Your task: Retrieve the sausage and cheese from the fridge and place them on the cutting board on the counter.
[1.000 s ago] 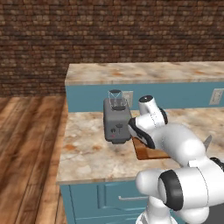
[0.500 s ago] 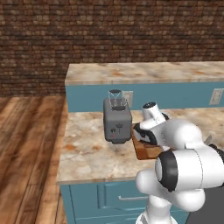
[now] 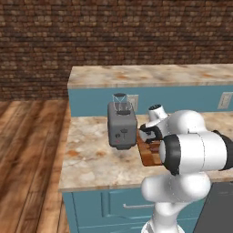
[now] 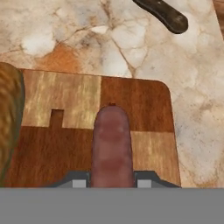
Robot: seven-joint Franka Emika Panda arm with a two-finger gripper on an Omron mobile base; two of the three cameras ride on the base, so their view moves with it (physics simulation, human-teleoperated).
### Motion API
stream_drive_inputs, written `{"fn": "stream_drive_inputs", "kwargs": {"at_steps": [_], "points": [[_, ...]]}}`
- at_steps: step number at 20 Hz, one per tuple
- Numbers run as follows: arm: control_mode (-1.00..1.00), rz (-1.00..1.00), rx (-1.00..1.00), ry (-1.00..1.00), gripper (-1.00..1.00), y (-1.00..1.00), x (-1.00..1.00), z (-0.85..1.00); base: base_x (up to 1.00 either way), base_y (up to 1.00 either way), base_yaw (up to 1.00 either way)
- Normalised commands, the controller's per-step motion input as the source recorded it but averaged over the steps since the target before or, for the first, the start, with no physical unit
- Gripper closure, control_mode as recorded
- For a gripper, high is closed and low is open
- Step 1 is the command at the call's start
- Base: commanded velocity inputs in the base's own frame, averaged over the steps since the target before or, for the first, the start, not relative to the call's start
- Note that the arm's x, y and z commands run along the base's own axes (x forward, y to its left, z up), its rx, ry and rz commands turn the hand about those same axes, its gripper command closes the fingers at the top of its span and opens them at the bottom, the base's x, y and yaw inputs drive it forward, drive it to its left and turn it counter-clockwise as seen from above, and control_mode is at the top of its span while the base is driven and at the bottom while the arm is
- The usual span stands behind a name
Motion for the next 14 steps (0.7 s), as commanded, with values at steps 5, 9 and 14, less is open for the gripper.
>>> {"fn": "stream_drive_inputs", "kwargs": {"at_steps": [5, 9, 14], "points": [[-1.0, -0.09, 0.0, 0.01, 1.0, -0.05, 0.12, -0.08, 0.0, 0.0, 0.0], [-1.0, -0.11, 0.0, 0.02, 1.0, -0.02, -0.07, -0.29, 0.0, 0.0, 0.0], [-1.0, -0.1, 0.0, 0.02, -1.0, -0.11, -0.13, -0.25, 0.0, 0.0, 0.0]]}}
